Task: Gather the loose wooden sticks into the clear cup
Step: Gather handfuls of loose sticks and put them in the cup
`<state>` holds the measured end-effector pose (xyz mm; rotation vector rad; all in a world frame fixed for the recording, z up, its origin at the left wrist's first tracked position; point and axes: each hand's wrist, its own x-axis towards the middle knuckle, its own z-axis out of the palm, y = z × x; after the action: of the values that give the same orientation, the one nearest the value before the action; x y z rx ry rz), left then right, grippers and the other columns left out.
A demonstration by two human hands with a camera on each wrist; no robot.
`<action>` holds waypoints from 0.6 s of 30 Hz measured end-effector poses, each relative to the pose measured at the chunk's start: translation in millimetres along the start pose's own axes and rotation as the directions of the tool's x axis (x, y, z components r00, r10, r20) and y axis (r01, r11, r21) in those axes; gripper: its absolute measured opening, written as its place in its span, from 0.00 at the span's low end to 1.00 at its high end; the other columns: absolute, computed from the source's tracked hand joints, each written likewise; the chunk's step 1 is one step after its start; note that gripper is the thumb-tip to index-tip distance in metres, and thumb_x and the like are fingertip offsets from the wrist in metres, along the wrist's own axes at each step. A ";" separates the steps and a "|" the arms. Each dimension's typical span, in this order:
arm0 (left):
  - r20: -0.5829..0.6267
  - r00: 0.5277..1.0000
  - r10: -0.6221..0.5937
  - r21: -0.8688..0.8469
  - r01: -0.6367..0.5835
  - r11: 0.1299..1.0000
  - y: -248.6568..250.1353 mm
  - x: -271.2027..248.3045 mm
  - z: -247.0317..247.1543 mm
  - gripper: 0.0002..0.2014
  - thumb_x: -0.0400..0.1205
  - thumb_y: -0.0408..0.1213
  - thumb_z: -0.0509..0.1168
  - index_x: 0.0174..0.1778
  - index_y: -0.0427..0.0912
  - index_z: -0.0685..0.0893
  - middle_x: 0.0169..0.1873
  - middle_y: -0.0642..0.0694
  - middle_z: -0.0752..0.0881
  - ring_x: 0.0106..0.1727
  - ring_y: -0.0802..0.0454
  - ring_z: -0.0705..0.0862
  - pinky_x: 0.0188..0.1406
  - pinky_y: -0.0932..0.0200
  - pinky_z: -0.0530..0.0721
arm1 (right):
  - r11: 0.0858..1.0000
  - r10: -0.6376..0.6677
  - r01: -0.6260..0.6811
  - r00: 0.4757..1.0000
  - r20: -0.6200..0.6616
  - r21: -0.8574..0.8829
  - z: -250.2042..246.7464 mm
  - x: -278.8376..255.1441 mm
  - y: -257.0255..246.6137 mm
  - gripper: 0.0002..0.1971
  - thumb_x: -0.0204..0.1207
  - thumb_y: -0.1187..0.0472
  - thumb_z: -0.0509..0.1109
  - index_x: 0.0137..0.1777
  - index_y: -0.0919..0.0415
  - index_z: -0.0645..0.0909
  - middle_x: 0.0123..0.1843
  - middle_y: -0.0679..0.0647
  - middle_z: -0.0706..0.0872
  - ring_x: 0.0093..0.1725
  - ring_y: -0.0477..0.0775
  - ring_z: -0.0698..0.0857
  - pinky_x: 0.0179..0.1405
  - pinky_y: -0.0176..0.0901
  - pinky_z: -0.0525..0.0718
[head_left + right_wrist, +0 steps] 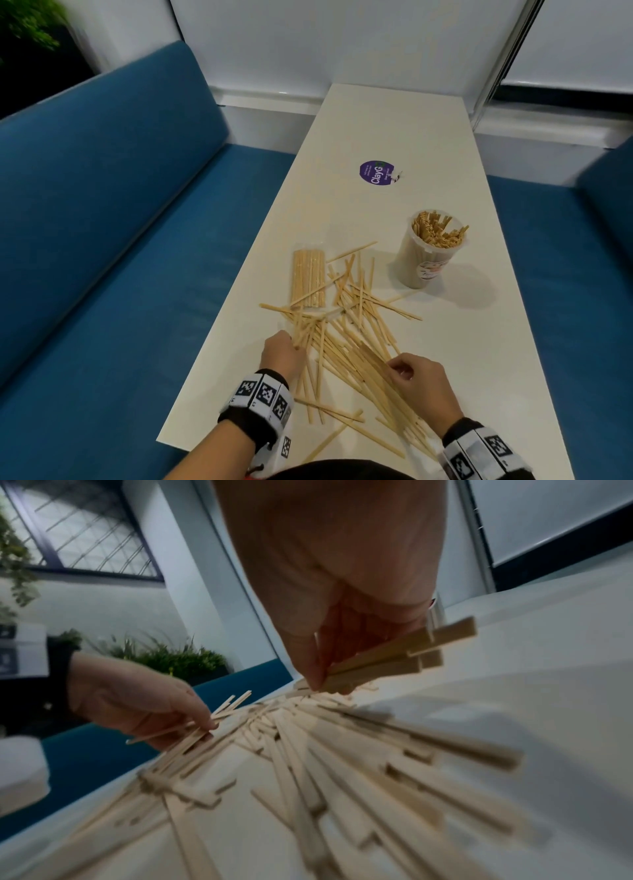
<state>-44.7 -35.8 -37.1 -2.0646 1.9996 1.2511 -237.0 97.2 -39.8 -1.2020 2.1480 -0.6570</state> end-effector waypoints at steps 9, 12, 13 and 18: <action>0.015 0.991 0.136 -0.269 -0.127 0.955 2.9 -4.1 -10.3 0.05 0.85 0.30 0.47 0.55 0.37 0.66 0.38 0.42 0.79 0.36 0.51 0.78 0.35 0.58 0.77 | 0.963 0.030 -0.020 0.999 -0.035 0.267 -23.1 -0.7 -13.9 0.03 0.72 0.60 0.76 0.40 0.51 0.86 0.38 0.45 0.89 0.39 0.43 0.86 0.35 0.28 0.80; 0.042 0.985 0.169 -0.404 -0.138 0.904 11.4 -11.1 -11.2 0.13 0.87 0.34 0.46 0.65 0.38 0.68 0.47 0.37 0.80 0.49 0.42 0.81 0.55 0.49 0.80 | 0.925 0.027 -0.008 0.999 -0.045 0.380 -22.5 4.2 -33.8 0.01 0.71 0.60 0.76 0.40 0.53 0.87 0.37 0.47 0.89 0.39 0.45 0.87 0.37 0.32 0.82; 0.070 0.983 0.167 -0.461 -0.117 0.879 15.2 -13.5 -10.7 0.16 0.88 0.37 0.47 0.70 0.40 0.67 0.59 0.33 0.79 0.61 0.38 0.79 0.64 0.46 0.76 | 0.919 0.017 0.005 0.998 -0.053 0.395 -20.2 6.6 -41.3 0.01 0.71 0.59 0.77 0.41 0.54 0.88 0.38 0.48 0.89 0.39 0.45 0.87 0.39 0.33 0.83; 0.191 0.954 0.231 -0.691 -0.036 0.722 42.8 -26.9 -7.7 0.33 0.80 0.62 0.51 0.73 0.41 0.68 0.57 0.37 0.83 0.57 0.40 0.83 0.55 0.49 0.82 | 0.882 -0.037 0.074 0.995 -0.089 0.465 -0.9 15.9 -81.0 0.04 0.70 0.60 0.77 0.39 0.55 0.85 0.36 0.47 0.88 0.36 0.39 0.84 0.34 0.26 0.80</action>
<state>-73.1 -25.1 4.0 -1.8063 1.7381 2.4528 -197.1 45.3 10.5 -0.9831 1.8622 -1.1875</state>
